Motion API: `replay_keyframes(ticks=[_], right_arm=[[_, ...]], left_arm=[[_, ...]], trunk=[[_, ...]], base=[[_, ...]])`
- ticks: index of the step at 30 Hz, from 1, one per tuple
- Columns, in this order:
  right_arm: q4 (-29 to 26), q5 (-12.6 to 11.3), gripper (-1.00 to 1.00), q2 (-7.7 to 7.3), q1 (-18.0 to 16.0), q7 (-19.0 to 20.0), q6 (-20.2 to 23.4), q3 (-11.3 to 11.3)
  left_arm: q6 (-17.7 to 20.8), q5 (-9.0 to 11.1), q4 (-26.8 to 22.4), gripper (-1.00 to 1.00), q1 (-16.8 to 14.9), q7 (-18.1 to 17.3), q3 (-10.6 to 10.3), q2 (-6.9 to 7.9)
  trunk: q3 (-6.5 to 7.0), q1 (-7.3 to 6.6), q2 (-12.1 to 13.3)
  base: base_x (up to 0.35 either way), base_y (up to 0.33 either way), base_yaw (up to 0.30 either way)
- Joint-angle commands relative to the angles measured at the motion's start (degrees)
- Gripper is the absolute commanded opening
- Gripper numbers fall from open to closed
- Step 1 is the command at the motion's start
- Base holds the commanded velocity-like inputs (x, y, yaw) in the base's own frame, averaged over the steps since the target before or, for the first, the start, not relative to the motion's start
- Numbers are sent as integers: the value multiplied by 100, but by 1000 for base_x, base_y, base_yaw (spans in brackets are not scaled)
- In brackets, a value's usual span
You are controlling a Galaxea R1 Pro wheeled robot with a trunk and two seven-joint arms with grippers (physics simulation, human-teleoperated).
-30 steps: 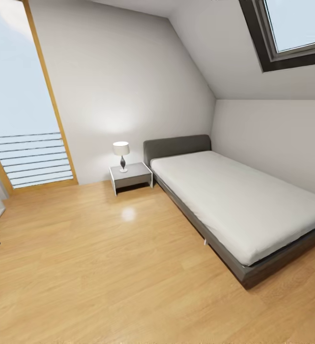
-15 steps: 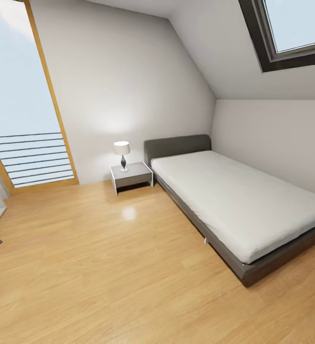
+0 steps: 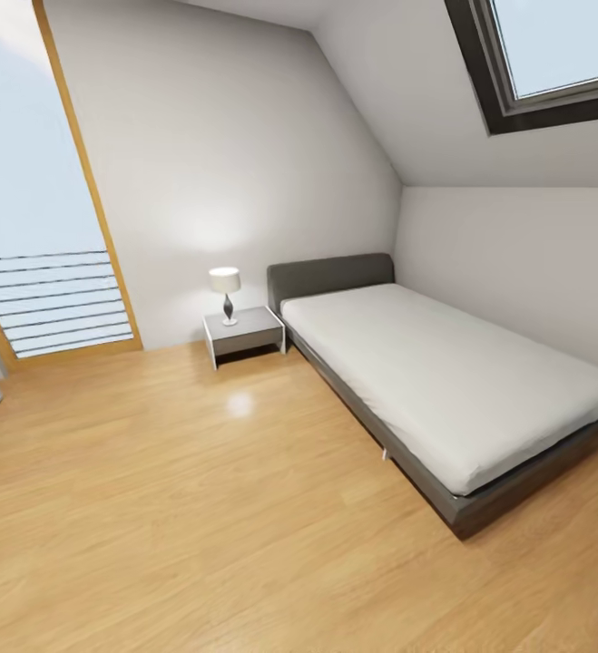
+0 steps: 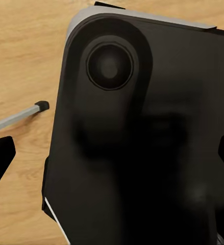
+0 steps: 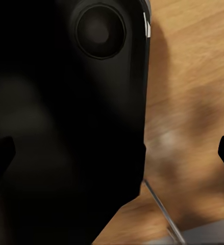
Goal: Attach the digital camera to the camera tripod in the bedroom.
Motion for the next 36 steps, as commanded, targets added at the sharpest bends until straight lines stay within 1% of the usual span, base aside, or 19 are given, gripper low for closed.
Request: replay_keyframes(ticks=[1,20,30,36], right_arm=[[-1,2,100,-3,-1,0,-14,3],[-1,2,100,-12,-1,3,-12,1],[-1,32,100,10,-1,3,23,13],[-1,47,100,6,-1,3,24,17]], left_arm=[[-16,34,1,100,-1,-1,2,-1],[-16,37,1,100,-1,-1,9,2],[-16,37,0,100,-1,-1,10,2],[-16,37,0,100,-1,-1,11,2]], trunk=[[-11,0,-2],[-149,0,-2],[-160,0,-2],[-161,0,-2]], base=[[0,0,-154],[0,0,-139],[0,0,-15],[0,0,148]])
